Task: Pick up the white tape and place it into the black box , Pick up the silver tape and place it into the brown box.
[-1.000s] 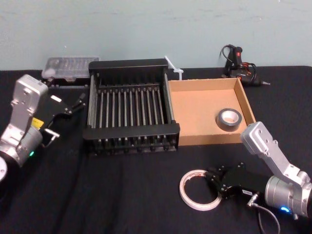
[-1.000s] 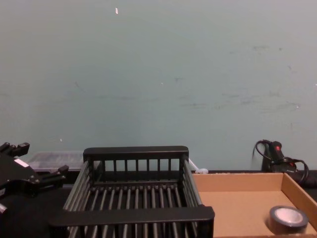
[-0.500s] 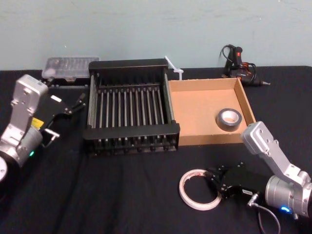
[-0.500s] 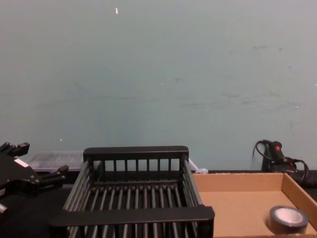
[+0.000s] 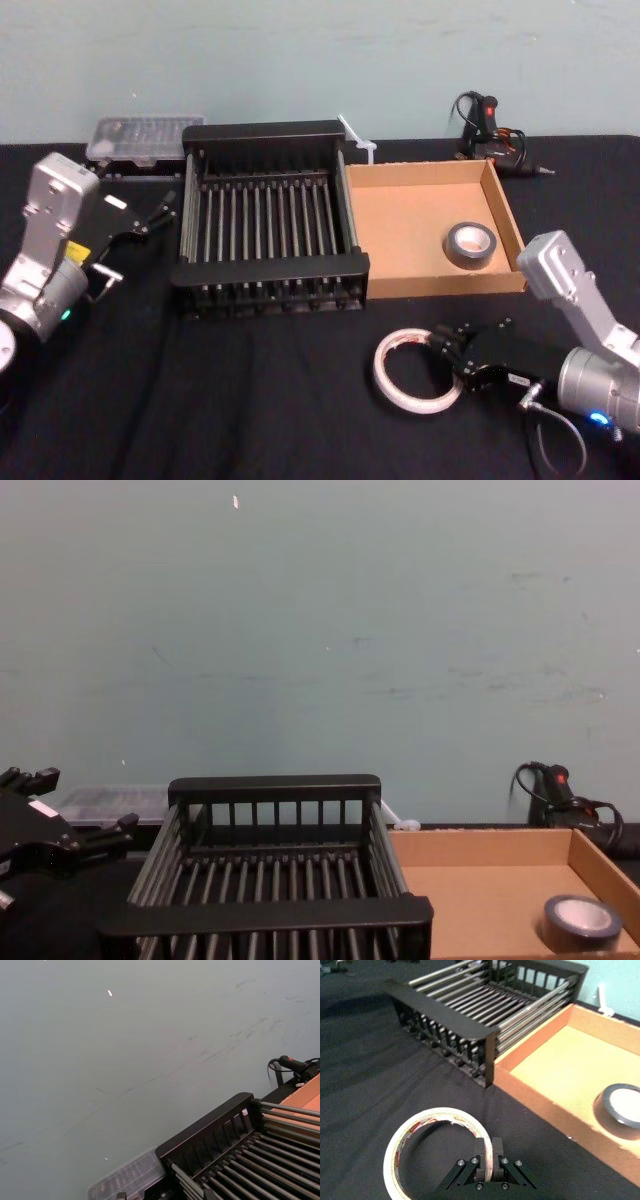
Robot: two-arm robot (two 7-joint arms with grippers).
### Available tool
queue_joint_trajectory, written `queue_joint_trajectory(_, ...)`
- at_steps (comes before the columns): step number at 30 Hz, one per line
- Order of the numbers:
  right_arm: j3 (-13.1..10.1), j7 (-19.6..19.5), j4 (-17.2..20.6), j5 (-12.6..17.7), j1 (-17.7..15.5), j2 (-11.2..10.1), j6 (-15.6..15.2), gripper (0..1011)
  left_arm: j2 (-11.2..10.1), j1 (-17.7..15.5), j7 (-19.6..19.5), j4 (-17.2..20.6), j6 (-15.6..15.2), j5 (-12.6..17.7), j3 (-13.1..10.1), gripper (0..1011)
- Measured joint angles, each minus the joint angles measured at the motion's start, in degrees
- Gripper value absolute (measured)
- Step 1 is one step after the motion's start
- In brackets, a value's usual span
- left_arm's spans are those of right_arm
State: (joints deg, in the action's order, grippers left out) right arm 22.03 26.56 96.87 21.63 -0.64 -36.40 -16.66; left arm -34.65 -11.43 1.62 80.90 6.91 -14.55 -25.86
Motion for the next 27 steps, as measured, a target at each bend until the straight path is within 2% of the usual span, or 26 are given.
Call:
queue_joint_trajectory(7,-2.47,-2.04,1.12,2.03,-0.18,0.03,-0.69,93,0.00,0.00,0.00,0.00,0.00,0.00,0.00,1001)
queue_joint_trajectory(20,-6.76,-6.22,0.78,3.58,1.19,1.02,-0.93,93,0.00,0.00,0.00,0.00,0.00,0.00,0.00,1001)
queue_joint_trajectory(27,-7.55,-7.63,-0.27,3.56,3.16,2.16,-1.49,93,0.00,0.00,0.00,0.00,0.00,0.00,0.00,1001)
